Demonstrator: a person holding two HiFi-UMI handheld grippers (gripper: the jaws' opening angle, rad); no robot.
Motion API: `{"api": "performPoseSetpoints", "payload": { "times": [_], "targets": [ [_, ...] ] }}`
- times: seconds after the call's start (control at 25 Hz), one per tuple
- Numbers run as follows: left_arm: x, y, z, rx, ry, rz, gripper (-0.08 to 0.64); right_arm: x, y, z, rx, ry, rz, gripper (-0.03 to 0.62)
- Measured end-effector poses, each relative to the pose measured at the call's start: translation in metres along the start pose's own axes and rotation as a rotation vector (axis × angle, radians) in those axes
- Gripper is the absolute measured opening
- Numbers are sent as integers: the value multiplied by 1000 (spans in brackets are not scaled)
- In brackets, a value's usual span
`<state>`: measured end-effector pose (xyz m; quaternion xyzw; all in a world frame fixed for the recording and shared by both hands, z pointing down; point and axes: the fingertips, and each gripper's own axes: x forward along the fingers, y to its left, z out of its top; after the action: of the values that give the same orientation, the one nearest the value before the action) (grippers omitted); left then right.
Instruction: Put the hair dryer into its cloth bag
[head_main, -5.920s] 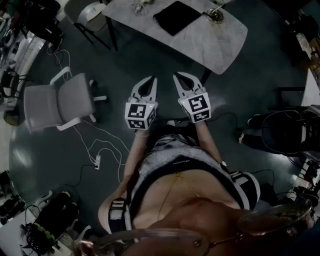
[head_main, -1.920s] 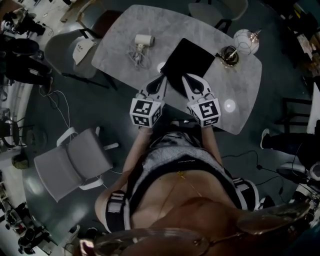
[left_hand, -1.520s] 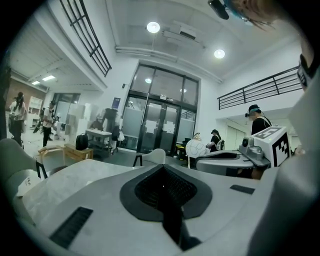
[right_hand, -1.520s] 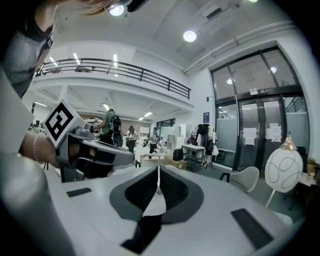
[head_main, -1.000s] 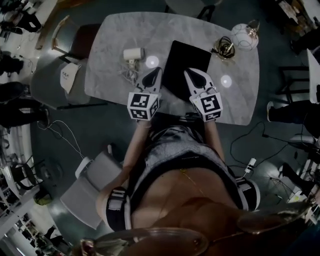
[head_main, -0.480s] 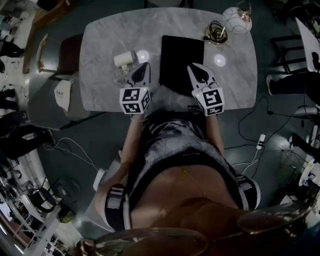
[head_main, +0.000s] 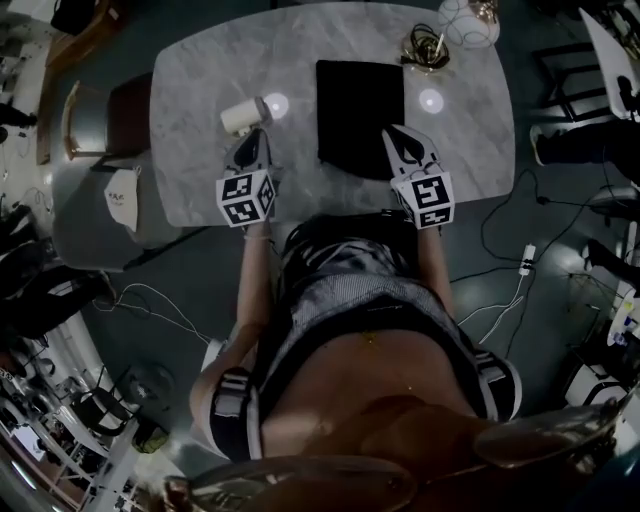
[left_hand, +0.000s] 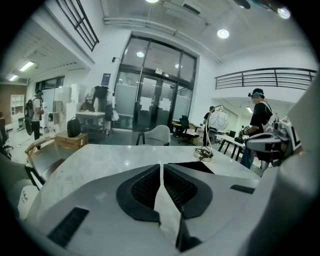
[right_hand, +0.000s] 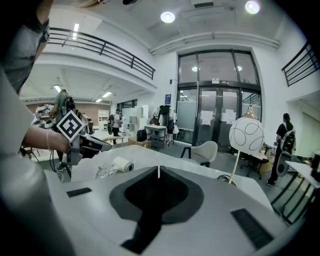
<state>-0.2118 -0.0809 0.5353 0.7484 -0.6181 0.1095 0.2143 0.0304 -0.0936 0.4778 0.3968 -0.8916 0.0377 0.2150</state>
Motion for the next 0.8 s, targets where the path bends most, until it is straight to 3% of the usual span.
{"api": "performPoseSetpoints", "payload": {
  "times": [0.36, 0.56, 0.8],
  "targets": [
    [2, 44, -32, -49, 74, 95, 14, -5, -7, -13, 12, 24, -5, 64],
    [13, 60, -53, -84, 132, 113, 89, -6, -14, -23, 26, 46, -26, 64],
    [27, 75, -78, -67, 217, 164, 255, -3, -17, -30, 34, 72, -36, 64]
  ]
}}
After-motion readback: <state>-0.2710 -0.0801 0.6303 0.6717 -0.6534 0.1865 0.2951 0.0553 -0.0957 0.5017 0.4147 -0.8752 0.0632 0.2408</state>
